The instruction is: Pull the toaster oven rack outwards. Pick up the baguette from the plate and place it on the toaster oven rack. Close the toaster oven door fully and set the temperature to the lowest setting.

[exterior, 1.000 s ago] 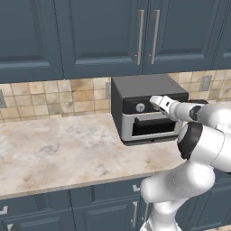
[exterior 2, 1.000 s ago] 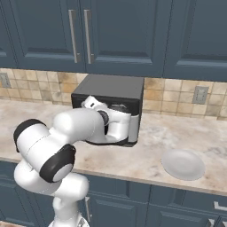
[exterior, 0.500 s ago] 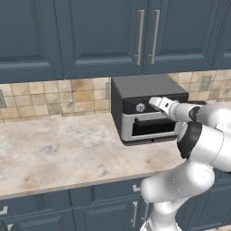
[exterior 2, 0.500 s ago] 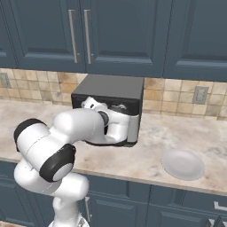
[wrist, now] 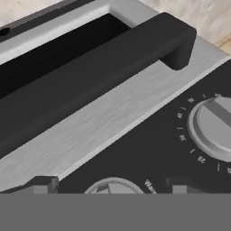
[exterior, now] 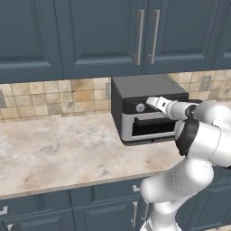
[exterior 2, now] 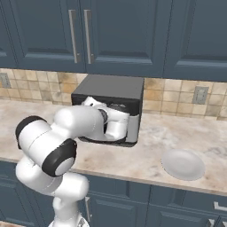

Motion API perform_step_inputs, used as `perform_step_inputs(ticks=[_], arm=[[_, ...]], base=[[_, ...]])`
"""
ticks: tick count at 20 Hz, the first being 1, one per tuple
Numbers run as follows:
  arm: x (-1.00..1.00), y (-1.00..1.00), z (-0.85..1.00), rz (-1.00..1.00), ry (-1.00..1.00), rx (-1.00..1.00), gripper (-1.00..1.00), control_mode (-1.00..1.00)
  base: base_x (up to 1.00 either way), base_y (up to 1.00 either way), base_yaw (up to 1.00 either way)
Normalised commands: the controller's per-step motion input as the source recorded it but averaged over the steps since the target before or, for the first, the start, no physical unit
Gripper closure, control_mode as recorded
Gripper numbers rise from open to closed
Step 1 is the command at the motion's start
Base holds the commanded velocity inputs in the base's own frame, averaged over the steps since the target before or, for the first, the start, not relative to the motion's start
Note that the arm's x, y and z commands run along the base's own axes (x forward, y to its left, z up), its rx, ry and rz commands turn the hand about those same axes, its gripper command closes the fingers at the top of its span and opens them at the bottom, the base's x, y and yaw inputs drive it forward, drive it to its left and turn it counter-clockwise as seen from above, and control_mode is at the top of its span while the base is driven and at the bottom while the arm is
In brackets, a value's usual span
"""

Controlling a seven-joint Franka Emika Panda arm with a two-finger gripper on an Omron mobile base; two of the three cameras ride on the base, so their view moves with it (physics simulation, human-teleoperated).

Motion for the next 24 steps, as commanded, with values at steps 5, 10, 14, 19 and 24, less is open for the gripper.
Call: perform_step_inputs(ticks=[5,10,14,19,24], arm=[[0.91,0.00,-0.10,0.07,0.07,-0.02,-1.00,-1.00],[0.92,0.00,-0.12,0.10,0.01,-0.11,-1.00,-1.00],[0.91,0.00,-0.12,0.10,0.00,-0.12,-1.00,-1.00],[0.93,0.00,-0.24,0.12,0.00,-0.12,-1.00,-1.00],[0.86,0.00,-0.32,0.19,0.00,-0.24,-1.00,-1.00]], base=[[0.00,0.00,0.00],[0.00,0.00,0.00],[0.00,0.00,0.00],[0.00,0.00,0.00],[0.00,0.00,0.00]])
